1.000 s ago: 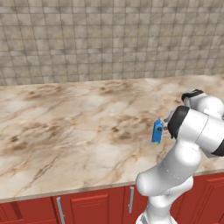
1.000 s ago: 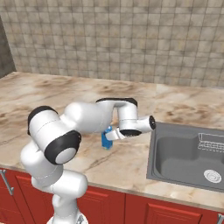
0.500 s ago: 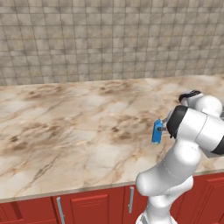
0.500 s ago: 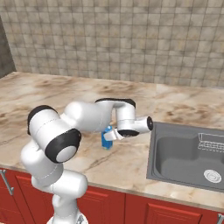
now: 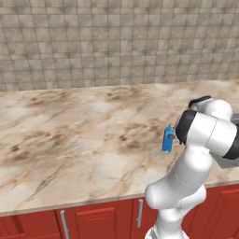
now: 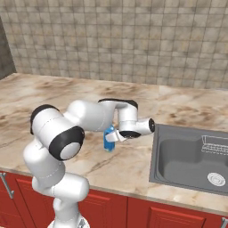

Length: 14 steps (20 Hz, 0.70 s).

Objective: Gather the eggs and milk located in the vicinity of the sink area and place them right next to the bowl.

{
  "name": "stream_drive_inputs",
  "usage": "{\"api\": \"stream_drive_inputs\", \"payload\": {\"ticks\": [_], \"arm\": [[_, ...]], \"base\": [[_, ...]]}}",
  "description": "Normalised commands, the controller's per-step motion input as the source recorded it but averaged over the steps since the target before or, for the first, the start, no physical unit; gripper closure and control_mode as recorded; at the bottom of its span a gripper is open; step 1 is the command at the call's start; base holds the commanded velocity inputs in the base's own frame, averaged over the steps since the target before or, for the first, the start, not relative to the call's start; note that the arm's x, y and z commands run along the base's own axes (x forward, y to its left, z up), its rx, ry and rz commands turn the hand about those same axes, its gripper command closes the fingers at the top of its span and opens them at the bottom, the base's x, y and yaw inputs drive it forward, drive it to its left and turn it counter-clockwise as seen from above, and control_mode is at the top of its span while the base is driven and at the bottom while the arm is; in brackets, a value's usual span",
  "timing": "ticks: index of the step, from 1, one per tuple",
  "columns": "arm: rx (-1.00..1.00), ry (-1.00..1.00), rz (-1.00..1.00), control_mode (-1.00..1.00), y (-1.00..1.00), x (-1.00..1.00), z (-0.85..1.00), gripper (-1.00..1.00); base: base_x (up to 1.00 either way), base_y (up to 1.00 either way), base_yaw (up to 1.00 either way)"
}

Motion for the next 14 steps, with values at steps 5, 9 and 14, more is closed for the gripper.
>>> {"api": "stream_drive_inputs", "payload": {"ticks": [5, 9, 14], "arm": [[0.00, 0.00, 0.00, -1.00, 0.14, 0.00, -0.15, -1.00], [0.00, 0.00, 0.00, -1.00, 0.21, 0.00, -0.17, -1.00], [0.00, 0.00, 0.00, -1.00, 0.10, 0.00, -0.06, 1.00]], "base": [[0.00, 0.00, 0.00], [0.00, 0.00, 0.00], [0.00, 0.00, 0.00]]}}
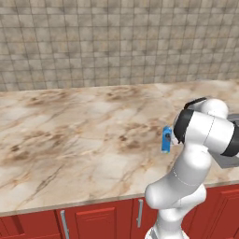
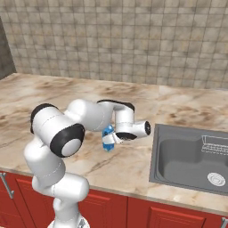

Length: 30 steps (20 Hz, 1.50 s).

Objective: Gather the eggs and milk located in the vicinity of the sink area and place them right next to the bowl.

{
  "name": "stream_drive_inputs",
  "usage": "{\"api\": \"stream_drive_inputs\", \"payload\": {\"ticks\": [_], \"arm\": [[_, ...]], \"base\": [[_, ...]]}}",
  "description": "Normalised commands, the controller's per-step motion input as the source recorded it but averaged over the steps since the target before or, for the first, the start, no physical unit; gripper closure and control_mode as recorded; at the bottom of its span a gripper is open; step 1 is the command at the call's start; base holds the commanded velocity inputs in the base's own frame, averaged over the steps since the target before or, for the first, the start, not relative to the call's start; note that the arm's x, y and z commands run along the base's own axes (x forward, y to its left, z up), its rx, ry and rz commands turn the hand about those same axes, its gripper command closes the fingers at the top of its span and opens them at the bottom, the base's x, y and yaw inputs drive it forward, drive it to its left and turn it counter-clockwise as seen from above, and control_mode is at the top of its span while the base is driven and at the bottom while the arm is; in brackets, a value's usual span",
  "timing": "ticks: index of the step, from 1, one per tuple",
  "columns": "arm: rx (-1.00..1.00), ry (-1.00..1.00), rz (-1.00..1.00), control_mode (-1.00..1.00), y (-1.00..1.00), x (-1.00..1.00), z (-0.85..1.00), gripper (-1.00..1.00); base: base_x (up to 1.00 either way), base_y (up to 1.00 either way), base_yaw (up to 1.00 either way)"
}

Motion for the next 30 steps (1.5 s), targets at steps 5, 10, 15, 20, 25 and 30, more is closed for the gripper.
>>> {"api": "stream_drive_inputs", "payload": {"ticks": [5, 10, 15, 20, 25, 30], "arm": [[0.00, 0.00, 0.00, -1.00, 0.00, -0.01, 0.00, 1.00], [0.00, -0.12, 0.00, -1.00, 0.00, -0.33, 0.39, 1.00], [-0.02, -0.31, 0.05, -1.00, 0.00, -0.57, 0.94, 1.00], [-0.04, -0.36, 0.11, -1.00, 0.11, -0.57, 0.95, 1.00], [-0.10, -0.39, 0.12, -1.00, 0.24, -0.64, 0.60, 1.00], [-0.13, -0.32, 0.06, -1.00, 0.26, -0.58, 0.25, 1.00]], "base": [[0.00, 0.00, 0.00], [0.00, 0.00, 0.00], [0.00, 0.00, 0.00], [0.00, 0.00, 0.00], [0.00, 0.00, 0.00], [0.00, 0.00, 0.00]]}}
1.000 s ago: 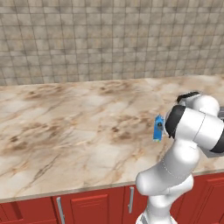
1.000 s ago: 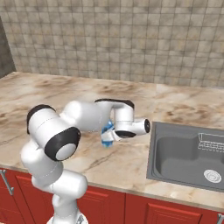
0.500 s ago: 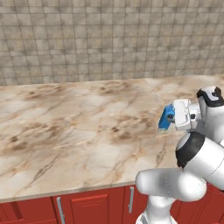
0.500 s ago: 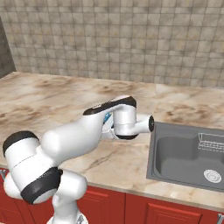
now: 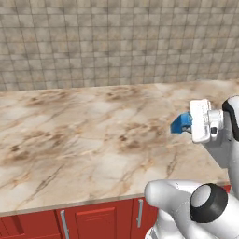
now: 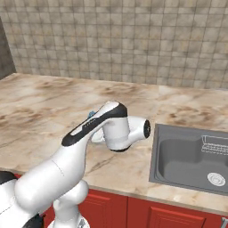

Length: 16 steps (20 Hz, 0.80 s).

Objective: Gather the eggs and milk located in the vicinity of the sink area and place them right next to the bowl.

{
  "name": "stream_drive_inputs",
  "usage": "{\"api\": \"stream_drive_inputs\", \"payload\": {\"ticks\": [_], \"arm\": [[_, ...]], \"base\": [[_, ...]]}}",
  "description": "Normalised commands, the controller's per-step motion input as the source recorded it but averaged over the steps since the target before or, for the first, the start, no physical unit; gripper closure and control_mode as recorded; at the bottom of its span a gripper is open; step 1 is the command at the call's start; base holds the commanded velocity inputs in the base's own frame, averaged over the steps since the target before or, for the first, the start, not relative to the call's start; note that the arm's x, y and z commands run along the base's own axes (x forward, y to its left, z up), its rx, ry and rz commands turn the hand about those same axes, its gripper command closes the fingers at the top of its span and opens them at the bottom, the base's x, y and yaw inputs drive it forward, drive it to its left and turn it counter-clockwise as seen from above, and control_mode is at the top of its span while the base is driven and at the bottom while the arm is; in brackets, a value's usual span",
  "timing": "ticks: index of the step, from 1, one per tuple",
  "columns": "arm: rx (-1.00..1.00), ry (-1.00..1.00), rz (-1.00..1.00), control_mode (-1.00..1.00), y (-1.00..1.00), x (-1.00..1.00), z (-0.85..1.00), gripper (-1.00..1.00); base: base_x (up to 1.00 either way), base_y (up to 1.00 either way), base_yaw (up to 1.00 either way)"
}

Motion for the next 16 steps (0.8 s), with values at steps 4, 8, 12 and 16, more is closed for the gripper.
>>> {"api": "stream_drive_inputs", "payload": {"ticks": [4, 8, 12, 16], "arm": [[-0.12, -0.27, 0.01, -1.00, 0.20, -0.53, 0.03, 1.00], [-0.04, -0.13, 0.00, -1.00, 0.06, -0.18, 0.00, 1.00], [0.00, 0.00, 0.00, 1.00, 0.00, 0.00, 0.00, 1.00], [0.00, 0.00, 0.00, 1.00, 0.00, 0.00, 0.00, 1.00]], "base": [[0.00, 0.00, 0.00], [0.00, 0.00, 0.00], [0.00, 0.00, 0.00], [-0.36, 0.00, 0.00]]}}
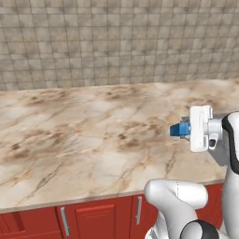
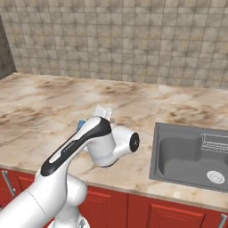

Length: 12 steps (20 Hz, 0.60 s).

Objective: Gather the eggs and milk located in the vicinity of the sink area and place them right next to the bowl.

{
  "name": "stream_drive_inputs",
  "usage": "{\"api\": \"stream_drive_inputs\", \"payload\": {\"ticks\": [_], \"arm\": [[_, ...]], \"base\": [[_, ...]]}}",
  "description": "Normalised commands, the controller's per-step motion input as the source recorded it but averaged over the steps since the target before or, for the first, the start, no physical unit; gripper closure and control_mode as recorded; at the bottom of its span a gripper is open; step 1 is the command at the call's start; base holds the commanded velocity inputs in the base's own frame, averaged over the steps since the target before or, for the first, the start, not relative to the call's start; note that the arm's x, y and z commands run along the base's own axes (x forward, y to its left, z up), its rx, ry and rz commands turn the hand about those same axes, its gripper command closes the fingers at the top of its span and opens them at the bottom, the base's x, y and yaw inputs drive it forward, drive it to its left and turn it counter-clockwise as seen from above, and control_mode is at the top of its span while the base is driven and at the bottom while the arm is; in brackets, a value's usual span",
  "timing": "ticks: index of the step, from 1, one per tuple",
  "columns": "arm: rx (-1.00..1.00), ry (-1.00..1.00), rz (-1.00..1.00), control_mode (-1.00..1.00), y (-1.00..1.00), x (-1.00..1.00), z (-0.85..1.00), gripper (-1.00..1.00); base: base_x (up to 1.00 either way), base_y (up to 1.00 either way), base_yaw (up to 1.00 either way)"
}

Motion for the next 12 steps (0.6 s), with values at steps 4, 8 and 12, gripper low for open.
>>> {"api": "stream_drive_inputs", "payload": {"ticks": [4, 8, 12], "arm": [[0.00, 0.00, 0.00, 1.00, 0.00, 0.00, 0.00, 1.00], [0.00, 0.00, 0.00, 1.00, 0.00, 0.00, 0.00, 1.00], [0.00, 0.00, 0.00, 1.00, 0.00, 0.00, 0.00, 1.00]], "base": [[-0.86, -0.09, 0.01], [-0.89, -0.19, 0.02], [-0.40, -0.37, 0.00]]}}
